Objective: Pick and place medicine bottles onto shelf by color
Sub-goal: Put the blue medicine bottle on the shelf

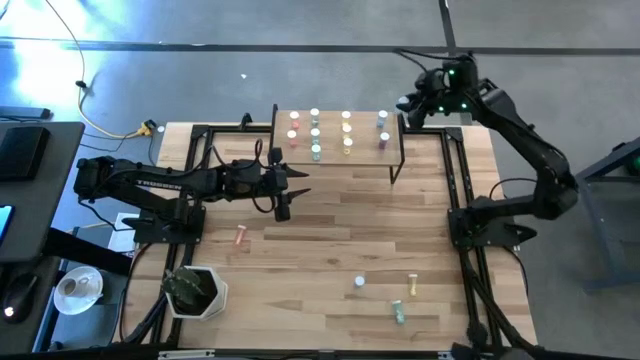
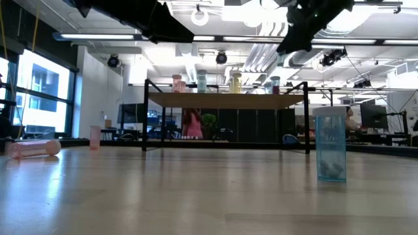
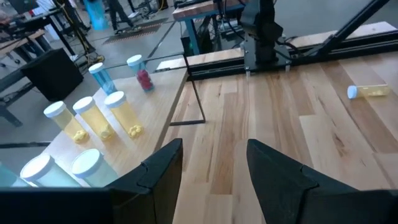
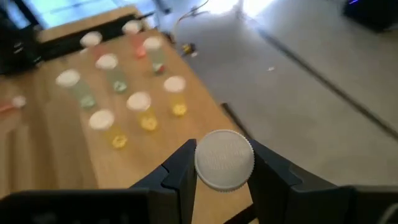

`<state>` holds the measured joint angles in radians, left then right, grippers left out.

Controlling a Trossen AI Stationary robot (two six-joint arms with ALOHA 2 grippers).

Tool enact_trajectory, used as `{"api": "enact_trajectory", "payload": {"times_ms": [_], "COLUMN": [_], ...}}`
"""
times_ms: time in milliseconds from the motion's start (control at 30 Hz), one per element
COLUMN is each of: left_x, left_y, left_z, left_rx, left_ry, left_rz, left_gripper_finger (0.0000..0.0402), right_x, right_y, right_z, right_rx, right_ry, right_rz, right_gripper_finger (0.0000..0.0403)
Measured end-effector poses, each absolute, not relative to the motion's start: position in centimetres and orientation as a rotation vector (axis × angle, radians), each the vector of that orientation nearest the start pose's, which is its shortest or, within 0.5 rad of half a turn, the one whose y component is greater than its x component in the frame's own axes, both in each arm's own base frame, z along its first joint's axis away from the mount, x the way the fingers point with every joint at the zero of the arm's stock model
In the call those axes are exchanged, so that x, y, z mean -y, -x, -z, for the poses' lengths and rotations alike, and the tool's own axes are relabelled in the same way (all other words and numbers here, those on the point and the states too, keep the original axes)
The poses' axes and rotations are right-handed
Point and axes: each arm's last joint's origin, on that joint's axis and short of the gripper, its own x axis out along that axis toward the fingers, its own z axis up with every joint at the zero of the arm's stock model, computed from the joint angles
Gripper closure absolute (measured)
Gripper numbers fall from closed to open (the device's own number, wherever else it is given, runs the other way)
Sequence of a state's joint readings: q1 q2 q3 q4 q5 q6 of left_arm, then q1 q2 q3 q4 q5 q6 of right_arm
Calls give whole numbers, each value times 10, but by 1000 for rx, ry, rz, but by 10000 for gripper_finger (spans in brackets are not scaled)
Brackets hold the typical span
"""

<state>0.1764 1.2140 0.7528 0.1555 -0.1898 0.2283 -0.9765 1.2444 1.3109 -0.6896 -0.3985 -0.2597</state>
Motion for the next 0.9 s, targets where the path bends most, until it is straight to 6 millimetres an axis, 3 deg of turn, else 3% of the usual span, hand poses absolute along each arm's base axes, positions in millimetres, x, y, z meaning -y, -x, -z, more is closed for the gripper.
{"api": "enact_trajectory", "payload": {"times_ms": [133, 433, 667, 900], "left_x": [-52, -52, -52, -52], "left_y": [-261, -261, -261, -260], "left_z": [-267, -267, -267, -267], "left_rx": [-339, -346, -342, -341], "left_ry": [-204, -211, -185, -186], "left_rz": [-331, -329, -334, -339], "left_gripper_finger": [231, 231, 231, 232], "right_x": [212, 220, 192, 164], "right_y": [-157, -162, -144, -122], "right_z": [-362, -346, -356, -342], "right_rx": [-576, -655, -654, -506], "right_ry": [-187, -260, -204, -87], "right_rz": [394, 387, 366, 420], "right_gripper_finger": [295, 295, 295, 295]}}
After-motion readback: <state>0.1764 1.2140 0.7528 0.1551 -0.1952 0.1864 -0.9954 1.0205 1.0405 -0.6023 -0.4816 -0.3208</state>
